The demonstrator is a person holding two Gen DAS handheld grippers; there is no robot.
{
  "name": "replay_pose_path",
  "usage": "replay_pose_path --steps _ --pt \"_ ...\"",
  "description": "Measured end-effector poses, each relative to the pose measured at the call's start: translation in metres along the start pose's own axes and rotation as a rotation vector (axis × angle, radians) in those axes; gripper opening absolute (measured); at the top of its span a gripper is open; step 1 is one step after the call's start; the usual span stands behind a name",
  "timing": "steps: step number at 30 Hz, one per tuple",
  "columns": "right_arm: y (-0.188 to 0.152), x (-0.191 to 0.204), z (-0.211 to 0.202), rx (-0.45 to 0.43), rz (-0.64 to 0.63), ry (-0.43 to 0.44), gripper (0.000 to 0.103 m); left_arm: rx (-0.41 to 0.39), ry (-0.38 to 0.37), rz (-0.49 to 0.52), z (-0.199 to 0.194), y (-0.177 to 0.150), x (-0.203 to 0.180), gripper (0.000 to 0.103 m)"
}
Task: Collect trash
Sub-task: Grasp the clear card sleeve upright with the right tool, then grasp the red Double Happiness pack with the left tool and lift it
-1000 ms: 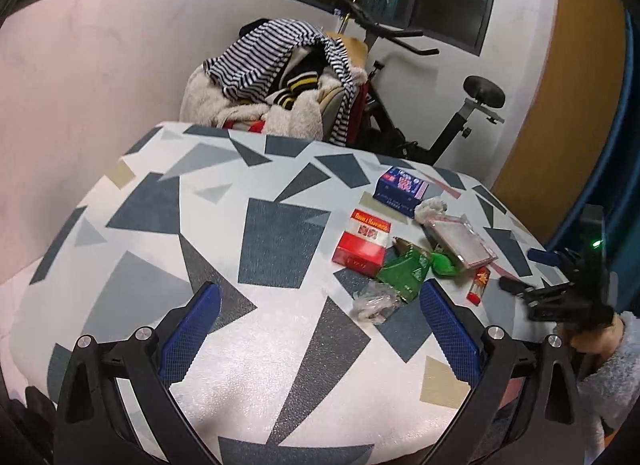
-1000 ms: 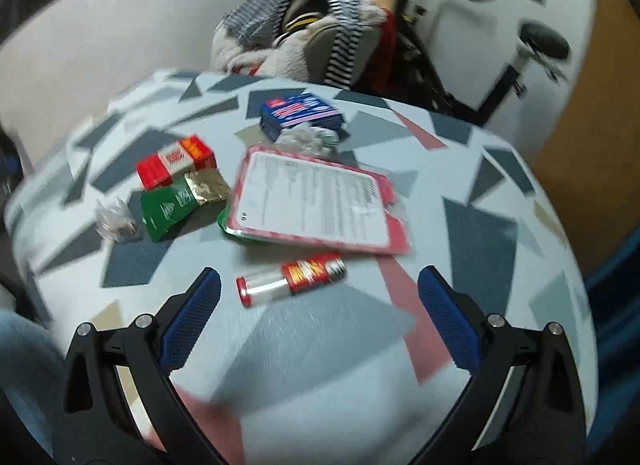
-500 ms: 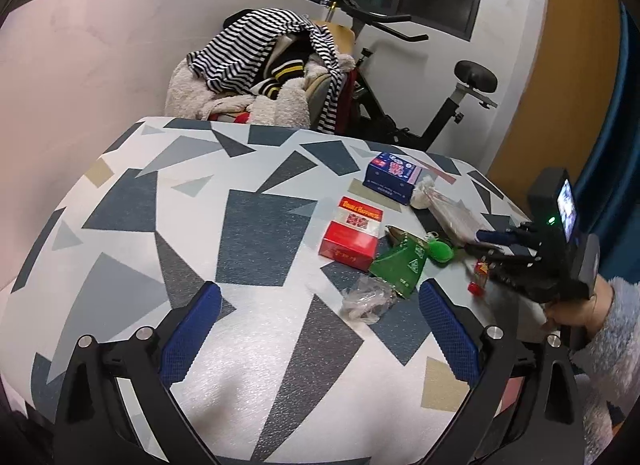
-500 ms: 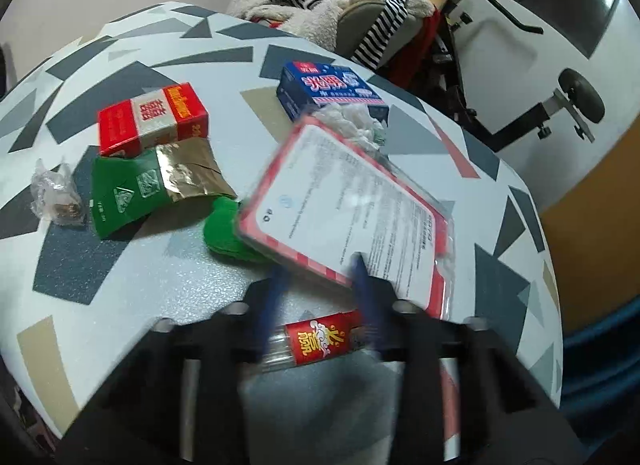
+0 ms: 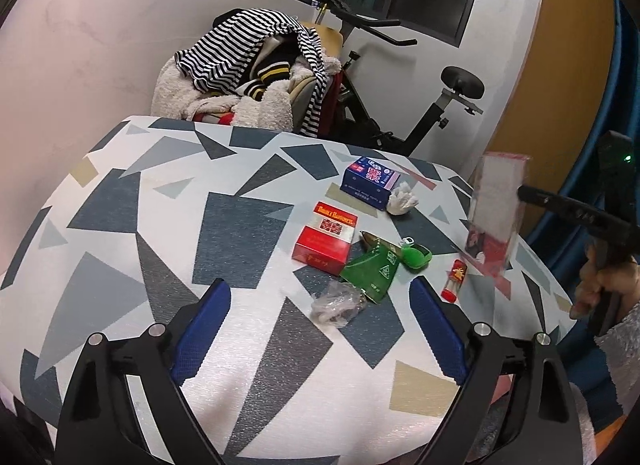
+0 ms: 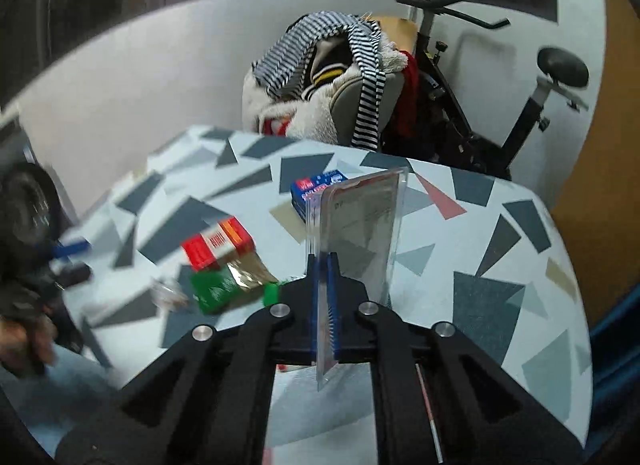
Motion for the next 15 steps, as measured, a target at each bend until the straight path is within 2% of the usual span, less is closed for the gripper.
replay_pose_path --steps 3,7,13,14,15 --pt "0.0 -0.006 -0.011 -0.019 0.037 0.018 0.008 0.016 -0.009 -0.006 0.004 0.002 -0.002 0.085" --pt "-0.005 -0.009 -0.016 -0.02 0.046 -0.004 0.008 0.054 -0.022 -0.017 0.022 0.008 -0.002 0.085" --pt "-0.01 -0.019 -0.015 -0.015 0.072 -0.013 0.008 0.152 -0.034 -0.008 0.085 0.038 -0.002 0.082" --pt "-0.011 -0.021 -0.015 -0.016 0.074 -0.013 0.008 0.177 -0.026 0.02 0.101 0.044 -0.005 0.079" --pt "-0.011 -0.022 -0.016 -0.017 0.077 -0.014 0.008 0.206 -0.017 0.049 0.115 0.049 -0.008 0.07"
Point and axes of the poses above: each gripper's, at about its wrist camera, not at the fingertips, and z roughly the way its jaws point, x to its left, y to its top, the point moved 1 cm from there along z, roughly the way its jaws point, and after that the axes turned 6 degrees about -z, right-handed, at the moved point
